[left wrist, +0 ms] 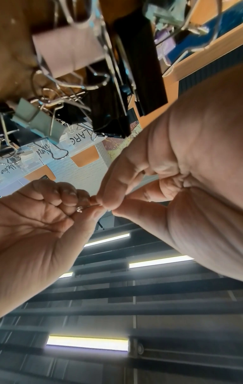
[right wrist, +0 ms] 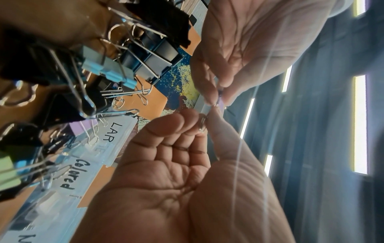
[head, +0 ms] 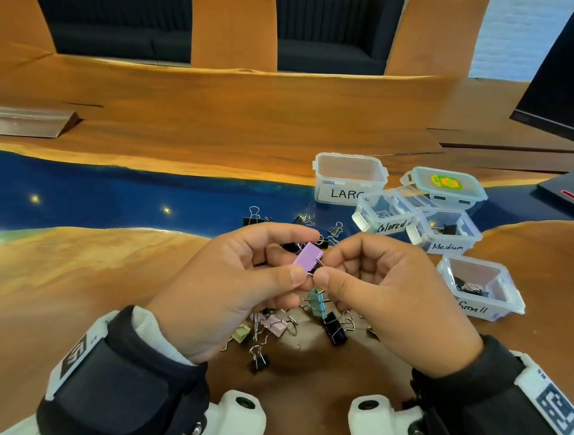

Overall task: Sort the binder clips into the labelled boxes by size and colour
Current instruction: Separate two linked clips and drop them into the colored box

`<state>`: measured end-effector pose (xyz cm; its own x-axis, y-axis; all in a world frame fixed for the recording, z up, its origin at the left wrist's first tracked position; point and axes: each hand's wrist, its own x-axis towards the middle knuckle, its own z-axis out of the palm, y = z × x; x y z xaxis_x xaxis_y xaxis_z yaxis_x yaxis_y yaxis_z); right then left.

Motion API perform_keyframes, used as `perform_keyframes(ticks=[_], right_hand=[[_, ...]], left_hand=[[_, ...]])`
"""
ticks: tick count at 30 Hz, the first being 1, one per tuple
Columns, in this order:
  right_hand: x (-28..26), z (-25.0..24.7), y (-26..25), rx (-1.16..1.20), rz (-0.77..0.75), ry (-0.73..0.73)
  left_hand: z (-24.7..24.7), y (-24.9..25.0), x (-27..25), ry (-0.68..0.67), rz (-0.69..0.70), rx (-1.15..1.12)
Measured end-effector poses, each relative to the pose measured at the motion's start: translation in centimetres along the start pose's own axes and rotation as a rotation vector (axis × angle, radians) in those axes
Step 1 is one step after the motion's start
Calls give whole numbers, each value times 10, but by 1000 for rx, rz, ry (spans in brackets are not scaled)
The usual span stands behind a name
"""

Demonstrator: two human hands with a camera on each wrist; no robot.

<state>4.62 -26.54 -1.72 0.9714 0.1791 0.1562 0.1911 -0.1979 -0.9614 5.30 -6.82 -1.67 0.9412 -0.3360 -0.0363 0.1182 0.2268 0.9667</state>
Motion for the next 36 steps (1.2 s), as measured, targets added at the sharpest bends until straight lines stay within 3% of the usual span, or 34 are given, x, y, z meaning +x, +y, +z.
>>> perform_keyframes(ticks=[6, 9, 11, 15, 20, 27, 36], right_hand=[[12, -19, -20, -92, -34, 111], [33, -45, -41, -346, -57, 153], [56, -61, -54, -639, -37, 78], [112, -84, -48, -1112, 181, -148], [147, -92, -15, -1421, 458, -304], [155, -87, -1, -1519, 445, -335], [139, -87, -31, -1261, 309, -195]], left_hand=[[-3, 0, 4, 79, -6, -114], [-4, 3, 5, 132, 4, -175], [-5, 6, 5, 156, 20, -204], [-7, 10, 5, 187, 31, -262], [-10, 12, 5, 223, 33, -307], [-13, 16, 4, 210, 36, -337], [-11, 19, 2, 224, 17, -337]])
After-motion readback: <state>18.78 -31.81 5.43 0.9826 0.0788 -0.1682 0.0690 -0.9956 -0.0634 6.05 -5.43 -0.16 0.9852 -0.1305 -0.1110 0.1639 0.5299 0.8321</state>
